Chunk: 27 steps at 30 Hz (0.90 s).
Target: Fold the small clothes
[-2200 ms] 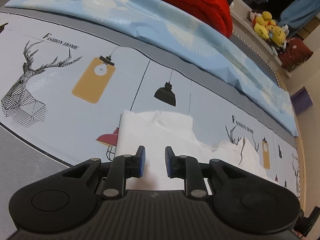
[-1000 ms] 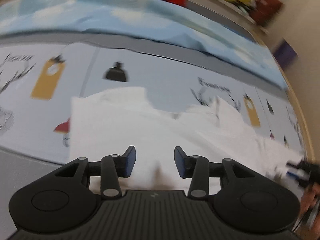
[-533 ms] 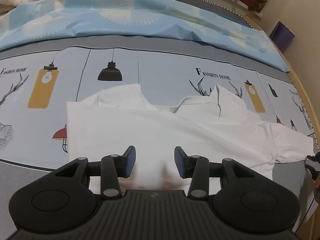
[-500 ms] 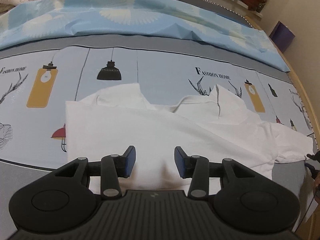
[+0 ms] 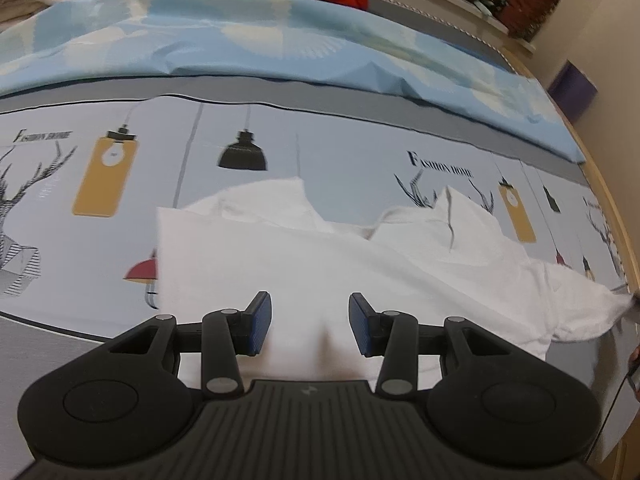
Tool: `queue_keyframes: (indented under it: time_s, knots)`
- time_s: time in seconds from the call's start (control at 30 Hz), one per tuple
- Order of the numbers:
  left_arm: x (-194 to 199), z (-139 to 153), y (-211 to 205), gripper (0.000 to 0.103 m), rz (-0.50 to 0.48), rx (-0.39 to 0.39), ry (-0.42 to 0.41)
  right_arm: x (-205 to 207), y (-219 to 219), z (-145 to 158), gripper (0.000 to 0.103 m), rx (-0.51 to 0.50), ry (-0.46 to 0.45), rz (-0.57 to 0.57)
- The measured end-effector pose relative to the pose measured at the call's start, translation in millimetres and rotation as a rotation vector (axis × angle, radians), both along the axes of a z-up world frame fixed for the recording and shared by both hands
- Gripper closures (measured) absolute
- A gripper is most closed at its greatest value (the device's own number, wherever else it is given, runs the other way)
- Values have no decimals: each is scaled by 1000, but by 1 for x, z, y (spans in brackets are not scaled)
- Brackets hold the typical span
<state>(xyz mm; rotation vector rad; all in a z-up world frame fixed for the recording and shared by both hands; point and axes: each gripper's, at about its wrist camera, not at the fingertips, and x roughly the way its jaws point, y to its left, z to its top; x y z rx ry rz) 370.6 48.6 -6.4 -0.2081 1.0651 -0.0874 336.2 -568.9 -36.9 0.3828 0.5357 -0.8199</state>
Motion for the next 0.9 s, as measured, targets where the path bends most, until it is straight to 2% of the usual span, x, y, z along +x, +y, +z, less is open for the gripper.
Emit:
queue_keyframes:
  time_s: [0.03, 0.1, 0.13, 0.27, 0.37, 0.4, 0.43, 0.53, 0.6, 0.67, 0.73, 0.83, 0.9]
  knots:
    - [0, 2, 4, 56, 8, -4, -2, 8, 25, 13, 100, -67, -18, 90]
    - [0, 6, 14, 56, 27, -18, -11, 21, 92, 39, 100, -140, -66, 321]
    - [1, 9, 20, 56, 42, -25, -17, 23, 122, 48, 100, -163, -85, 418]
    - [1, 19, 51, 56, 123, -53, -33, 10, 272, 69, 100, -209, -182, 933]
    - [0, 22, 68, 56, 153, -80, -33, -8, 356, 60, 94, -105, -155, 1291]
    - [0, 23, 72, 56, 158, -89, -32, -14, 380, 52, 88, -55, -114, 1390]
    - [0, 23, 75, 56, 165, -98, -29, -18, 394, 46, 80, -20, -77, 1436]
    - [0, 24, 80, 56, 173, -128, -28, -16, 416, 36, 78, 88, 77, 1469]
    - [1, 24, 80, 56, 171, -145, -31, -17, 423, 45, 76, 92, 169, 1380]
    - [2, 22, 78, 57, 173, -155, -27, -14, 419, 56, 68, 72, 246, 1267]
    - [4, 15, 74, 57, 175, -157, -12, -14, 408, 63, 54, 92, 249, 1159]
    - [7, -1, 65, 58, 166, -146, 27, -22, 383, 59, 53, 137, 157, 1072]
    - [11, -11, 58, 58, 157, -128, 48, -13, 373, 47, 53, 103, 238, 974]
